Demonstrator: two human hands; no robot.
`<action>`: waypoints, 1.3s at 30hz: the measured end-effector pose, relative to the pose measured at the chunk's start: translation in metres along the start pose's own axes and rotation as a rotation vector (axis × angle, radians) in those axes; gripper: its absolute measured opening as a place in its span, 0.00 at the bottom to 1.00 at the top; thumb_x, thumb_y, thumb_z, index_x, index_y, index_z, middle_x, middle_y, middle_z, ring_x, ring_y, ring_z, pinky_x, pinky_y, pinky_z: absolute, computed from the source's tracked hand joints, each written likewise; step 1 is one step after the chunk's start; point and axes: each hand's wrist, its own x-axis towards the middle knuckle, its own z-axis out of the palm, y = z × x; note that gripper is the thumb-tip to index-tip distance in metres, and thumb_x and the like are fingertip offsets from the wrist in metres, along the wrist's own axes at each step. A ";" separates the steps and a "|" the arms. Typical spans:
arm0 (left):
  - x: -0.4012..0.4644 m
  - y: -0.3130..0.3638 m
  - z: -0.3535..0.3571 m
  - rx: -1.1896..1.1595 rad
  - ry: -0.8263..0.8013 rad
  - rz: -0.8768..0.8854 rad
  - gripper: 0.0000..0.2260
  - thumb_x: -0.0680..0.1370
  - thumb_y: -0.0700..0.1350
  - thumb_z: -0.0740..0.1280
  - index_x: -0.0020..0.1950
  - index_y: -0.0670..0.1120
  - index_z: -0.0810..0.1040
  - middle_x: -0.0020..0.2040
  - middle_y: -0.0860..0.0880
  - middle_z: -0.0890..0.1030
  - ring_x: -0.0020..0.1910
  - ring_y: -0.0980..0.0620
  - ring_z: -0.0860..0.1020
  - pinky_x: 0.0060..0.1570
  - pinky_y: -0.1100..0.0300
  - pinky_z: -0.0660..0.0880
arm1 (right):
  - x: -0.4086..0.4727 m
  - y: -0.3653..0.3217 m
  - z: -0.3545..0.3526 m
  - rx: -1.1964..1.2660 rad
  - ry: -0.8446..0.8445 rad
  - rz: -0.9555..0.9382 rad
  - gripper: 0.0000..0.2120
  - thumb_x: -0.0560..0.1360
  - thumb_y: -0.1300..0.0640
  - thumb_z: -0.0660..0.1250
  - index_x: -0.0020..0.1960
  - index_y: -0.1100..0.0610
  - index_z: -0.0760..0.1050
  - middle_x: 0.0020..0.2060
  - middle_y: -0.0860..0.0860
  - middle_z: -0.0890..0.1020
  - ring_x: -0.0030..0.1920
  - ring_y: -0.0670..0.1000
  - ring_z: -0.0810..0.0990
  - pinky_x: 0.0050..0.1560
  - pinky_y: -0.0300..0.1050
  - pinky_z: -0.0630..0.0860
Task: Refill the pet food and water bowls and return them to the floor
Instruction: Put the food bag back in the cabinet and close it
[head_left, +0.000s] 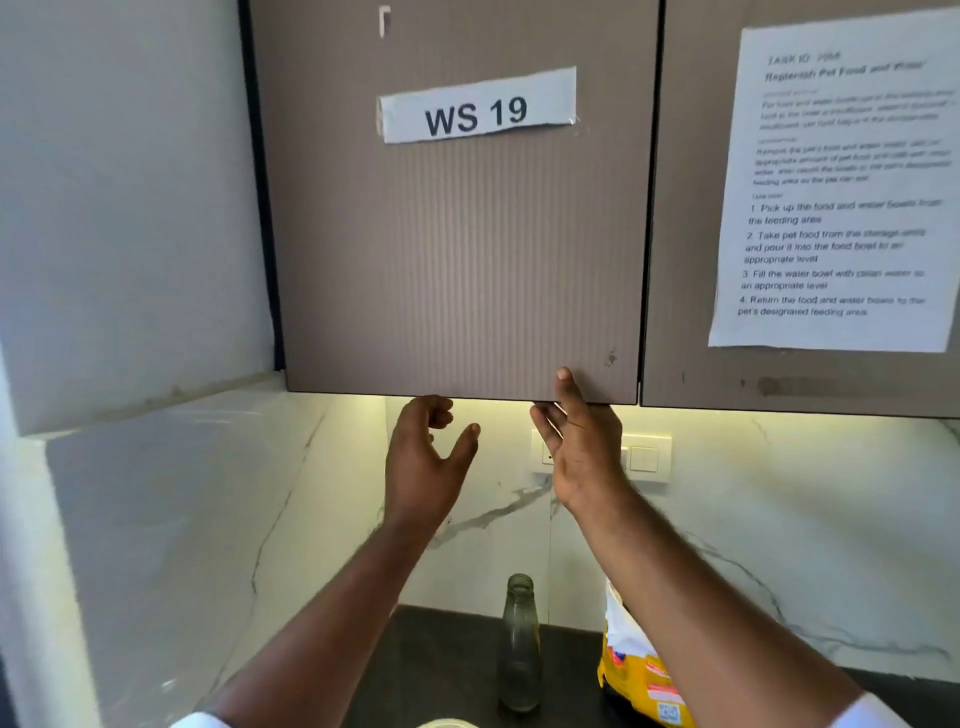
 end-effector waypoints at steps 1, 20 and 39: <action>0.002 0.006 -0.007 0.021 0.027 0.029 0.17 0.76 0.49 0.76 0.61 0.51 0.74 0.54 0.55 0.79 0.55 0.54 0.78 0.55 0.50 0.79 | -0.004 -0.004 0.003 0.016 0.018 0.024 0.14 0.75 0.54 0.76 0.58 0.54 0.77 0.54 0.54 0.84 0.52 0.54 0.86 0.47 0.45 0.84; -0.031 0.113 -0.102 0.421 -0.256 0.228 0.50 0.72 0.47 0.80 0.84 0.54 0.50 0.85 0.51 0.49 0.83 0.46 0.52 0.77 0.48 0.62 | -0.134 -0.065 -0.006 -0.162 -0.084 -0.283 0.06 0.76 0.57 0.75 0.53 0.57 0.86 0.44 0.49 0.89 0.49 0.48 0.86 0.53 0.51 0.82; -0.067 0.134 -0.232 0.350 -0.222 0.473 0.40 0.82 0.47 0.65 0.83 0.41 0.40 0.83 0.50 0.41 0.84 0.53 0.41 0.82 0.52 0.49 | -0.301 -0.044 0.133 -0.710 -0.313 -0.826 0.34 0.76 0.66 0.67 0.80 0.57 0.62 0.73 0.48 0.73 0.72 0.45 0.73 0.71 0.35 0.70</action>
